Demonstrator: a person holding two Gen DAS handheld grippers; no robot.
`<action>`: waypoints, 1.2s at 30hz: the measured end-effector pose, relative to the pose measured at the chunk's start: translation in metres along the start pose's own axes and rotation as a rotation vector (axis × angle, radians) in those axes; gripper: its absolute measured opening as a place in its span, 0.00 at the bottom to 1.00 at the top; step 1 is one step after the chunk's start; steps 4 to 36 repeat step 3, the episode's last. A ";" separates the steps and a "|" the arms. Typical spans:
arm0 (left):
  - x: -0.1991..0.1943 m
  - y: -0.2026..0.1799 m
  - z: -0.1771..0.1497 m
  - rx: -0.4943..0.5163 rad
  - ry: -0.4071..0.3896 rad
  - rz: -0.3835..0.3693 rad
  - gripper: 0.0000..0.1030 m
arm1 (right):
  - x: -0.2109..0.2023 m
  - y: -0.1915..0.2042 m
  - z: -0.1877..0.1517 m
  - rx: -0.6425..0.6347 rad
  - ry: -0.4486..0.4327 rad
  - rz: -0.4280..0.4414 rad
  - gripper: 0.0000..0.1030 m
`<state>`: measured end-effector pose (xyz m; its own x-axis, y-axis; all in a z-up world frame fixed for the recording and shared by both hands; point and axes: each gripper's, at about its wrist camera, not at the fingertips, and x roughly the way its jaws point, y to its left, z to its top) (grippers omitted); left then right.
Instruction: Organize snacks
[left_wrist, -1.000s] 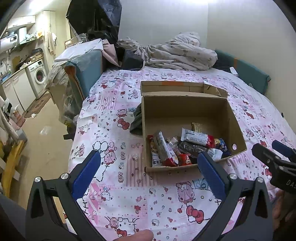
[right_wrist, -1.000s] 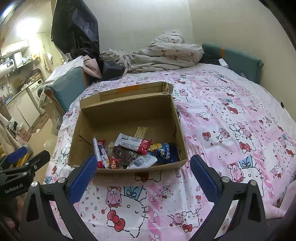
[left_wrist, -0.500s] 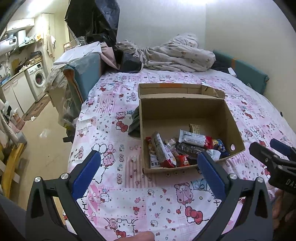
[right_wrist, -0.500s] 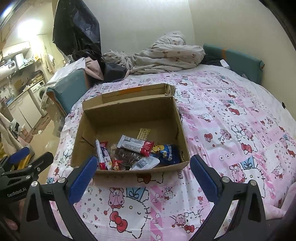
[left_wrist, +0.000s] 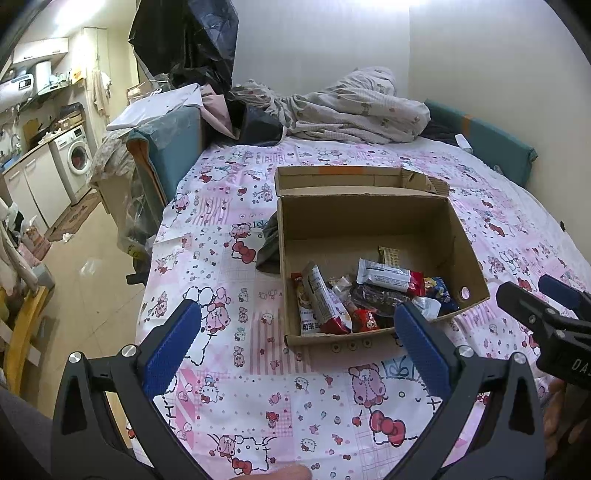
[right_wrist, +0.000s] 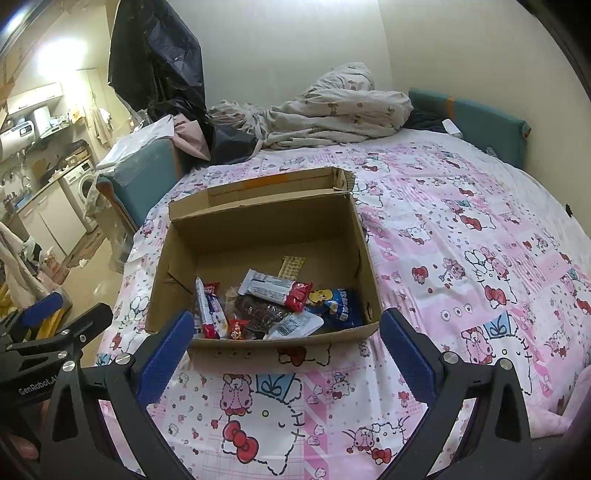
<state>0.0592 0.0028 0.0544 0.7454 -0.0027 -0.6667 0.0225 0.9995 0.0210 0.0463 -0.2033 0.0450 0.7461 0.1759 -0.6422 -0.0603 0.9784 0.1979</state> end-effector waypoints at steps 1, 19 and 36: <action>-0.001 0.000 0.000 -0.001 -0.002 0.000 1.00 | 0.000 0.000 0.000 0.000 0.000 0.000 1.00; 0.000 0.001 0.000 -0.002 0.001 -0.002 1.00 | 0.000 0.000 0.000 0.000 -0.001 -0.001 1.00; 0.000 0.001 0.000 -0.002 0.001 -0.002 1.00 | 0.000 0.000 0.000 0.000 -0.001 -0.001 1.00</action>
